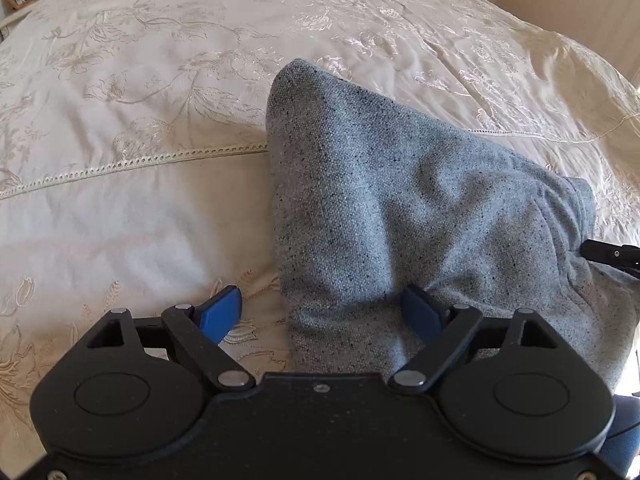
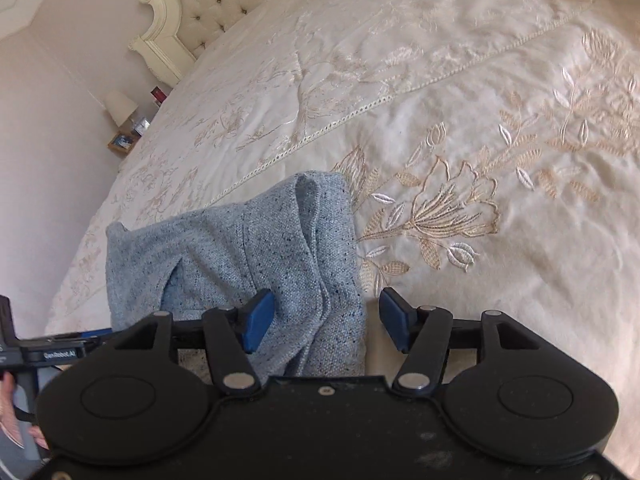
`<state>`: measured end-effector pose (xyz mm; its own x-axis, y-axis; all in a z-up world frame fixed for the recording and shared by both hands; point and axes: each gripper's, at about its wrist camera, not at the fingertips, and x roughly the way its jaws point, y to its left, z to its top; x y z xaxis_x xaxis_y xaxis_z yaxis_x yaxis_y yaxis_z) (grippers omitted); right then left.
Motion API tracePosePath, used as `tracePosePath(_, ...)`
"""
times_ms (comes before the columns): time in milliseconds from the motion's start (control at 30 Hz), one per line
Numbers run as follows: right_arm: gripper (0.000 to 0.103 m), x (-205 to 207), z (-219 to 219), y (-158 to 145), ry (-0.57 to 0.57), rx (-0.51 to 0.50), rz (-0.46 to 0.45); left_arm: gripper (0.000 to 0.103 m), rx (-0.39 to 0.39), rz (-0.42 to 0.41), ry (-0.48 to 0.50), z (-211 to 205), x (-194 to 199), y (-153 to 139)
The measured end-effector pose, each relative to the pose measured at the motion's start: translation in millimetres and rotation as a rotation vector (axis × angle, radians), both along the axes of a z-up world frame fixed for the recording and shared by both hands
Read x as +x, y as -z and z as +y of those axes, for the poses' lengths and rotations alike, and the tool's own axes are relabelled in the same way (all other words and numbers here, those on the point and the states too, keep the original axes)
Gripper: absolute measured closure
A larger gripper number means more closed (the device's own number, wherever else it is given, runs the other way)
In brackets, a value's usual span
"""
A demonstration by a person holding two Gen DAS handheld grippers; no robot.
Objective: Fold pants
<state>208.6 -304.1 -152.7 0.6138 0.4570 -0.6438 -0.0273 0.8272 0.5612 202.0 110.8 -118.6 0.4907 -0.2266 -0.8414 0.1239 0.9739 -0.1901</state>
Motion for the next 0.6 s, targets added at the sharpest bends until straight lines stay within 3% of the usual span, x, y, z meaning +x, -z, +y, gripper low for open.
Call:
tracePosePath(167, 0.039, 5, -5, 6, -0.065, 0.066, -0.008, 0.009, -0.073, 0.009, -0.001, 14, 5, 2)
tracePosePath(300, 0.042, 0, 23, -3, -0.147, -0.026, -0.066, 0.011, -0.107, 0.039, -0.006, 3, 5, 3)
tracePosePath(333, 0.044, -2, 29, -5, -0.154, -0.047, -0.079, 0.02, -0.141, 0.053, 0.021, -3, 6, 1)
tracePosePath(400, 0.058, -7, 41, -11, -0.172, -0.113, -0.119, 0.073, -0.169, 0.035, 0.015, -10, 2, -10)
tracePosePath(500, 0.072, -16, 54, -24, -0.176, -0.201, -0.17, 0.085, -0.096, -0.04, -0.02, -20, -9, -32)
tracePosePath(600, 0.075, -26, 64, -41, -0.169, -0.254, -0.226, 0.088, -0.068, -0.113, -0.038, -19, -21, -50)
